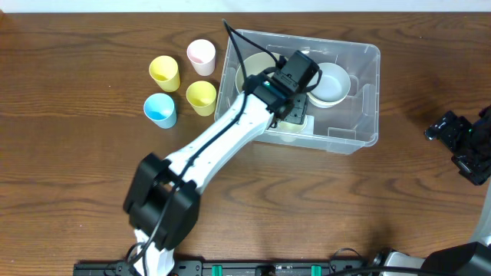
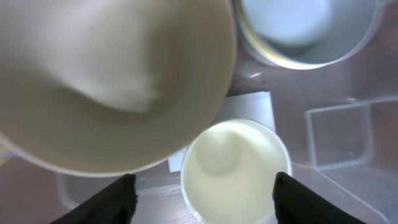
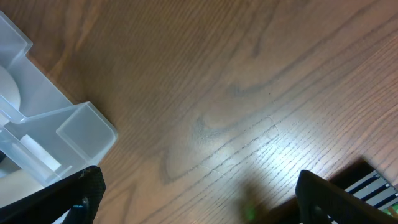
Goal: Pack container
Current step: 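Open the left gripper and withdraw it toward the light blue cup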
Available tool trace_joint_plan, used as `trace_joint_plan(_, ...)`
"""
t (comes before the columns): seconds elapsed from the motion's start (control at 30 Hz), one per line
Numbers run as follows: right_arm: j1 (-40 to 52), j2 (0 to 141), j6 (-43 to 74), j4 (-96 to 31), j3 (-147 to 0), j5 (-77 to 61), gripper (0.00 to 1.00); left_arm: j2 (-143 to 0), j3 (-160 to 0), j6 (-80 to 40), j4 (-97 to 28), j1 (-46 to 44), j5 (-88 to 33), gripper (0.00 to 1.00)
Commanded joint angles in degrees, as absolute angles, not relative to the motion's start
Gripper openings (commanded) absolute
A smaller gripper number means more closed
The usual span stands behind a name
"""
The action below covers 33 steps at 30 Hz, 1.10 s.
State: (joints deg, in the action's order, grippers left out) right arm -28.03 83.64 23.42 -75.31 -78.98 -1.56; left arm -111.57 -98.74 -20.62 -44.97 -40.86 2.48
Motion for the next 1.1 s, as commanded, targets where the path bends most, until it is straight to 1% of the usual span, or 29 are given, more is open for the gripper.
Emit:
trace_joint_plan(0.0, -28.34, 83.59, 22.65, -75.20, -78.94, -1.56, 0.99, -105.43, -100.55, -19.97, -45.91, -39.33, 5.17, 0.85)
trace_joint_plan(0.17, -28.34, 83.59, 22.65, -75.20, -78.94, -1.54, 0.99, -98.54, -100.53, -19.97, -50.85, -34.15, 7.79, 0.97)
trace_joint_plan(0.23, -28.34, 83.59, 22.65, -75.20, -78.94, -1.56, 0.99, -96.49, -100.53, -20.18, -53.49, -31.33, 8.93, 0.99)
trace_joint_plan(0.47, -28.34, 83.59, 22.65, -75.20, -78.94, -1.54, 0.99, -95.11, -100.01, -25.15, -62.54, -18.55, 10.15, 0.98)
trace_joint_plan(0.67, -28.34, 83.59, 22.65, -75.20, -78.94, -1.54, 0.99, -96.49, -98.45, -28.45, -64.90, -7.31, 9.69, 0.98)
trace_joint_plan(0.8, -28.34, 83.59, 22.65, -75.20, -78.94, -1.54, 0.99, -99.04, -98.45, -28.40, -66.98, -1.04, 8.10, 0.98)
trace_joint_plan(0.93, -28.34, 83.59, 22.65, -75.20, -78.94, -1.54, 0.99, -103.46, -98.45, -27.94, -68.62, 2.68, 6.24, 0.98)
trace_joint_plan(1.07, -28.34, 83.59, 22.65, -75.18, -78.94, -1.56, 0.99, -108.62, -98.45, -27.73, -68.71, 3.97, 4.03, 0.98)
